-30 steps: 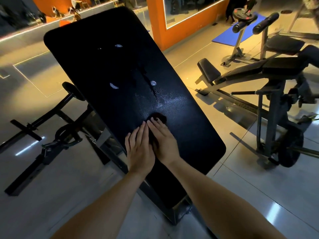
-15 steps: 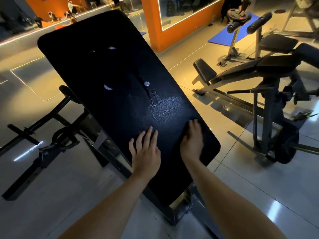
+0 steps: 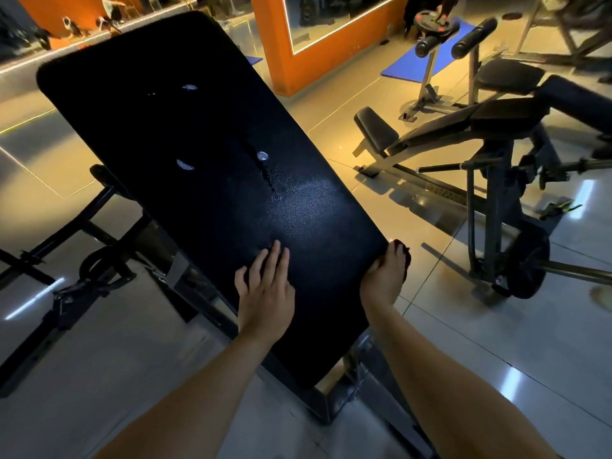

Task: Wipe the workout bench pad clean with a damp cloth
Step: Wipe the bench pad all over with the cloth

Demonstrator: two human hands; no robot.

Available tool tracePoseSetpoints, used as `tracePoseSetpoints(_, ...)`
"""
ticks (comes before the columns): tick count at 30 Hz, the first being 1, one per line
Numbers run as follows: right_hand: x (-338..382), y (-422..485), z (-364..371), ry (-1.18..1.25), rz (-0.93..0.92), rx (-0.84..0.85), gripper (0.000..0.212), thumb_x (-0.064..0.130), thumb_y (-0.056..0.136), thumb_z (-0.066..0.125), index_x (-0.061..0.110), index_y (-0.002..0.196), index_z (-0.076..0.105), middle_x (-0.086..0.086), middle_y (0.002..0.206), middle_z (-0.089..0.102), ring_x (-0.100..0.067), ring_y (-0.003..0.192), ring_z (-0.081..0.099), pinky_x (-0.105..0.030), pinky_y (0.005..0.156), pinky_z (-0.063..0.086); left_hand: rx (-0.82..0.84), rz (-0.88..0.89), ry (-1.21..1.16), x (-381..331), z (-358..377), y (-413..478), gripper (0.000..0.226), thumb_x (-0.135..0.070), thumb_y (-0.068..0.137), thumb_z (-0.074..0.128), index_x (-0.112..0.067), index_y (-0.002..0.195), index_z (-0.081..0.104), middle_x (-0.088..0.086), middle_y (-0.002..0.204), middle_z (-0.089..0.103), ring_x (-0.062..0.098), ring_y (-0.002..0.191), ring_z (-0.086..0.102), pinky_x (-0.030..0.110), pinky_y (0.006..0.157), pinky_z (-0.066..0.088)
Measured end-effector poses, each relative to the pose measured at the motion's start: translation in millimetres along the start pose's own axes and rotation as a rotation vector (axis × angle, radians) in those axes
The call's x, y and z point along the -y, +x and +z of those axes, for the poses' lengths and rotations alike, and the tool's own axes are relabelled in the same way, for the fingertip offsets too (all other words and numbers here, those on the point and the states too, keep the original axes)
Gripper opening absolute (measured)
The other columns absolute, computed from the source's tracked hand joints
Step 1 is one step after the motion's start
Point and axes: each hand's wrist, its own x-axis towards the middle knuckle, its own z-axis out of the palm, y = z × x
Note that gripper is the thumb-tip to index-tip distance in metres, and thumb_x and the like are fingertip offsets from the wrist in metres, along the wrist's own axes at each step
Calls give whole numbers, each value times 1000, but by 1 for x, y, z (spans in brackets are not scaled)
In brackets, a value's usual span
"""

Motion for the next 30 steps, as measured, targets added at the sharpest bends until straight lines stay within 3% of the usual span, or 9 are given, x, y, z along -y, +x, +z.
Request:
tracePoseSetpoints(3, 39, -37, 20, 54, -73, 63, 57, 2, 99, 44, 13, 154, 34, -4, 166, 22, -21, 154, 14, -35, 124, 13, -1, 2, -57, 1, 0, -1, 60, -27, 92, 33, -20, 151, 37, -4, 162, 29, 17, 146, 26, 46, 113, 15)
tracePoseSetpoints(9, 69, -75, 32, 111, -729, 466, 57, 9, 97, 54, 14, 152, 41, -3, 163, 30, -18, 153, 16, -29, 124, 15, -54, 14, -255, 8, -2, -1, 63, -15, 88, 33, -15, 151, 39, -2, 158, 38, 14, 147, 25, 37, 120, 7)
tracePoseSetpoints(11, 50, -66, 24, 48, -674, 413, 61, 6, 96, 53, 18, 154, 37, 0, 164, 26, -18, 154, 14, -32, 125, 13, -42, 49, -273, 12, -2, -3, 67, -16, 83, 35, -13, 149, 41, -1, 158, 38, 17, 147, 27, 44, 120, 14)
tracePoseSetpoints(15, 32, -71, 17, 89, -139, 129, 58, 6, 102, 44, 20, 156, 29, 2, 167, 18, -17, 154, 8, -36, 125, 9, -15, 81, -334, 15, -7, -8, 66, -17, 83, 31, -17, 149, 42, -3, 158, 37, 16, 149, 25, 44, 121, 11)
tracePoseSetpoints(17, 52, -78, 24, 129, -37, 102, 54, 9, 104, 41, 19, 156, 29, 1, 167, 17, -17, 154, 7, -34, 125, 7, -64, -27, -351, 23, -14, -7, 66, -15, 83, 35, -21, 149, 42, -7, 156, 39, 14, 146, 29, 44, 118, 12)
tracePoseSetpoints(21, 122, -112, 56, 154, -320, 256, 55, 2, 99, 47, 12, 152, 38, -3, 165, 24, -20, 153, 15, -31, 123, 13, -133, -284, -326, 53, -35, 5, 64, -15, 91, 41, -26, 153, 32, -6, 164, 22, 16, 151, 10, 49, 117, 2)
tracePoseSetpoints(26, 165, -104, 77, 47, -935, 516, 55, -2, 92, 57, 7, 146, 48, -11, 158, 38, -30, 150, 27, -44, 122, 26, -115, -177, -251, 97, -51, 17, 59, -21, 99, 43, -22, 155, 28, -7, 165, 19, 14, 151, 9, 47, 121, 6)
tracePoseSetpoints(28, 162, -73, 70, -17, -882, 419, 62, -4, 91, 58, 13, 149, 45, -6, 161, 33, -28, 150, 24, -45, 123, 19, -100, -148, -257, 104, -52, 19, 57, -24, 99, 43, -24, 154, 31, -8, 163, 22, 14, 149, 12, 46, 121, 7)
tracePoseSetpoints(30, 156, -37, 59, -62, -561, 235, 65, -3, 94, 55, 17, 153, 38, -1, 164, 25, -25, 152, 18, -41, 122, 13, -109, -138, -253, 103, -52, 20, 57, -23, 96, 47, -23, 152, 36, -5, 160, 29, 18, 146, 19, 48, 119, 12)
